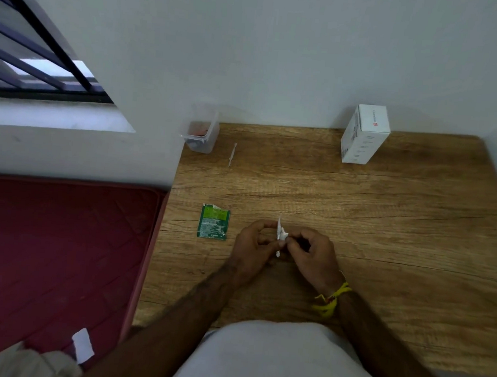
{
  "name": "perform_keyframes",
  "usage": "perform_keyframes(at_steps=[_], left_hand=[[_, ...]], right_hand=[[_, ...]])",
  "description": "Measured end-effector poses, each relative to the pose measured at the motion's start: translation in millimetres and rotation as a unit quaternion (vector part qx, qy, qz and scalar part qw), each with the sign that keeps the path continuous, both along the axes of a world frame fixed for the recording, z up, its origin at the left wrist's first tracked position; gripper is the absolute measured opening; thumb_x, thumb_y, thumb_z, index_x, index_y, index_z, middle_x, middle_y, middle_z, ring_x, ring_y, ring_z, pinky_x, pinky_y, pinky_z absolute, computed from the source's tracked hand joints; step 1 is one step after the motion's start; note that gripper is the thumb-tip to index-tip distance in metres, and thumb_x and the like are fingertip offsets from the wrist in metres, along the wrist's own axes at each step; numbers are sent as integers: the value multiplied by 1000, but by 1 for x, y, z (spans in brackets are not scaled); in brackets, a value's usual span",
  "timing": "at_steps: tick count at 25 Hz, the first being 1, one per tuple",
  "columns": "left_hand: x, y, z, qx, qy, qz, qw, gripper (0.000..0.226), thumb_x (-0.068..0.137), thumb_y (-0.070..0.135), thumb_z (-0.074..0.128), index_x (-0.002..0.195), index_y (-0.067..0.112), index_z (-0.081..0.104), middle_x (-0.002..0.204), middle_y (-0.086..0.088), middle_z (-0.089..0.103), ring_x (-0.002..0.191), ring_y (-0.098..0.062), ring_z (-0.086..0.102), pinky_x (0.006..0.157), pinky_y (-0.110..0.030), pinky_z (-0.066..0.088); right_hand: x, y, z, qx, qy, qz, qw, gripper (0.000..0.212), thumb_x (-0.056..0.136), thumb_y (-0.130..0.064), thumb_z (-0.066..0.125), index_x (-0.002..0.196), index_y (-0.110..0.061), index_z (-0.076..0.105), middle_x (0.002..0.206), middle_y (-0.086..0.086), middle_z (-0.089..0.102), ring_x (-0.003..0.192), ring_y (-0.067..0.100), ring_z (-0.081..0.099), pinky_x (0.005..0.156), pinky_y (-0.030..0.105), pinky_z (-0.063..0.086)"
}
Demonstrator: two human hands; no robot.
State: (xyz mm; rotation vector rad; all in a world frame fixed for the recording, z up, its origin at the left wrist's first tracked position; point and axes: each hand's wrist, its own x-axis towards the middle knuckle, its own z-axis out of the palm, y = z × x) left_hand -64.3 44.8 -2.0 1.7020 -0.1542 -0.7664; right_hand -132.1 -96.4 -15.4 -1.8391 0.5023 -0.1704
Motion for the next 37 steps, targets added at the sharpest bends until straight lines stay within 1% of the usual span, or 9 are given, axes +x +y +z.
perform_keyframes(at_steps=[3,6,12,16,19,26,31,34,37], left_hand=[[-1,0,1,-29,27,29,999,43,88,5,72,128,15,57,99,-10,77,83,-28,76,65,-34,62],[0,5,0,-49,19,44,998,65,90,3,70,142,31,44,98,-15,76,85,-34,75,70,-38,63],[-2,9,4,-81,-16,22,996,72,90,0,69,147,33,40,95,-14,77,84,-31,74,67,-35,62],[-6,9,5,-89,0,25,996,38,90,0,69,125,13,66,99,-7,78,81,-25,74,64,-29,60],[-12,10,3,-85,20,40,995,20,89,2,69,108,7,73,95,-9,78,78,-23,74,60,-24,58],[-13,7,5,-52,2,52,997,14,89,2,71,102,1,72,89,-13,77,73,-23,74,55,-23,56],[-12,6,3,-28,-16,57,998,12,87,7,74,98,4,74,86,-13,77,73,-30,73,55,-25,56],[-12,5,6,-11,-31,43,999,10,87,10,75,97,7,75,85,-8,77,69,-24,72,54,-25,56],[-12,5,11,-16,-27,45,999,16,87,6,73,101,13,74,87,-8,77,76,-30,74,57,-26,58]], right_hand=[[7,-4,1,64,25,-91,993,13,88,-7,69,85,-19,75,85,-3,74,81,7,69,74,20,54],[11,-5,7,101,33,-64,992,15,87,-4,70,82,-18,74,82,-2,73,77,4,67,71,16,53],[2,-3,14,142,1,-33,989,18,88,-1,69,80,-16,74,80,-1,73,74,2,65,71,15,52],[-4,0,13,129,0,-16,991,13,88,-2,69,78,-9,74,75,4,71,71,6,62,68,17,50],[-8,-1,8,109,-4,2,994,6,88,-5,70,84,-4,75,83,14,74,76,12,65,73,24,53],[-11,-4,5,84,2,21,996,6,88,-9,70,85,-9,75,84,8,74,82,21,69,79,36,55],[-14,-4,13,142,1,39,989,9,92,-12,68,96,-12,76,87,5,76,84,14,72,78,24,57],[-10,-1,12,129,5,-4,992,8,89,-17,72,94,-12,76,85,4,76,83,17,73,77,29,58],[-2,0,6,104,2,-61,993,5,88,-17,73,87,-13,76,83,1,76,82,16,72,75,30,59]])
